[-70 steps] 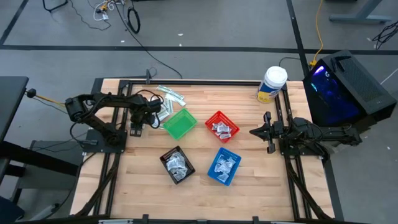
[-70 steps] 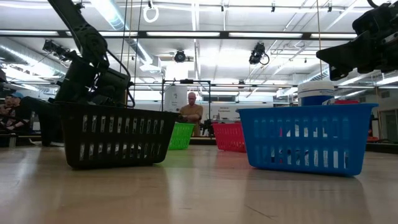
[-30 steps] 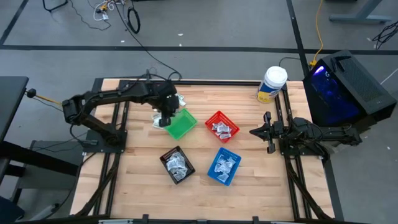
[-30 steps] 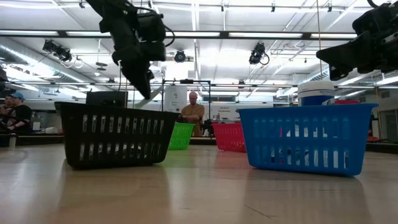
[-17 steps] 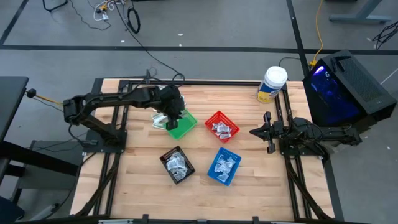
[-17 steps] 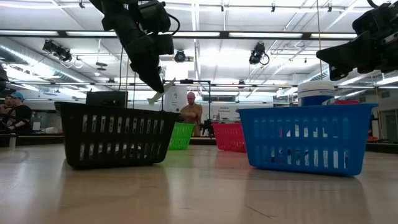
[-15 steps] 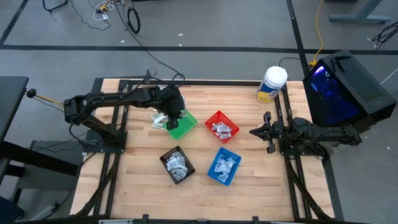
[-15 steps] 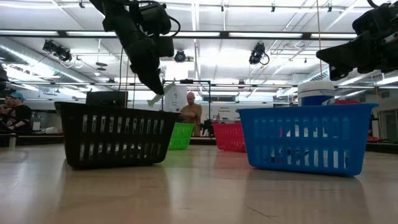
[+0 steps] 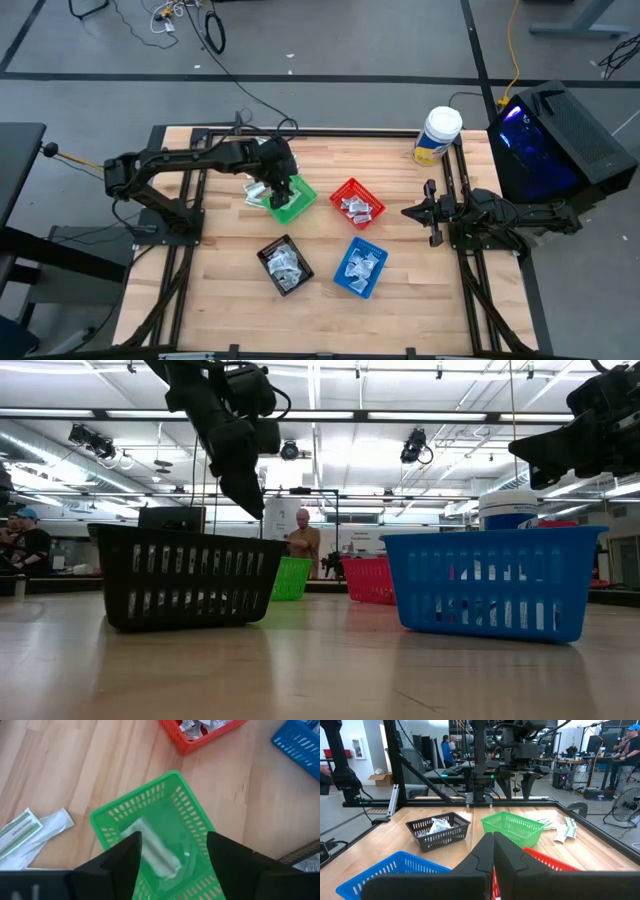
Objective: Pick & Place First Aid Supplies
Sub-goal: Put the green bandage pack into the green bin
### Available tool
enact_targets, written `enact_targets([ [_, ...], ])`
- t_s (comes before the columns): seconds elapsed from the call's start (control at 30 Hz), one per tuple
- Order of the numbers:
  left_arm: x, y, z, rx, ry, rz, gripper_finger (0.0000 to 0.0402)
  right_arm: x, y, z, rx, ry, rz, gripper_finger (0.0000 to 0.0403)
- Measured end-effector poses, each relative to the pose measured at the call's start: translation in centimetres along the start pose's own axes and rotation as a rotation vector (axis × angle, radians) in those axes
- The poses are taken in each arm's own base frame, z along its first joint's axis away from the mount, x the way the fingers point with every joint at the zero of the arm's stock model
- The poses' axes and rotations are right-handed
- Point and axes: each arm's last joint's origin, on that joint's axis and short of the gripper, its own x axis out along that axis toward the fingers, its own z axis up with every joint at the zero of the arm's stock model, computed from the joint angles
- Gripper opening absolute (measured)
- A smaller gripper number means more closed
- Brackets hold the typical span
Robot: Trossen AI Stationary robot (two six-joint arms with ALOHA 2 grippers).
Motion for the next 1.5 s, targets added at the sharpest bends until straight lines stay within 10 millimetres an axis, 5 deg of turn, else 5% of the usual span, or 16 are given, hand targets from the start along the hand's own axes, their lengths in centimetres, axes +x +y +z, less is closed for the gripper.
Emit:
enact_targets([
  [0.33, -0.5, -0.4, -0.3, -0.044, 0.022, -0.01, 0.0252, 0.0, 0.0, 0.0, 0.0, 0.0, 0.0, 0.0013],
  [0.6, -3.8, 0.5, -1.7, -0.09, 0.061, 0.046, 0.0252, 0.0, 0.0, 0.0, 0.0, 0.0, 0.0, 0.0013],
  [0.87, -6.5, 3.2, -2.4, -0.286, 0.002, 0.302, 0.0252, 0.0, 0.0, 0.0, 0.0, 0.0, 0.0, 0.0013],
  [1.13, -6.3, 6.1, -3.0, -0.6, -0.008, 0.407, 0.0252, 0.0, 0.0, 0.0, 0.0, 0.0, 0.0, 0.0013],
  [1.5, -6.1, 8.0, -3.3, -0.507, 0.016, 0.438, 0.0252, 0.0, 0.0, 0.0, 0.0, 0.0, 0.0, 0.0013],
])
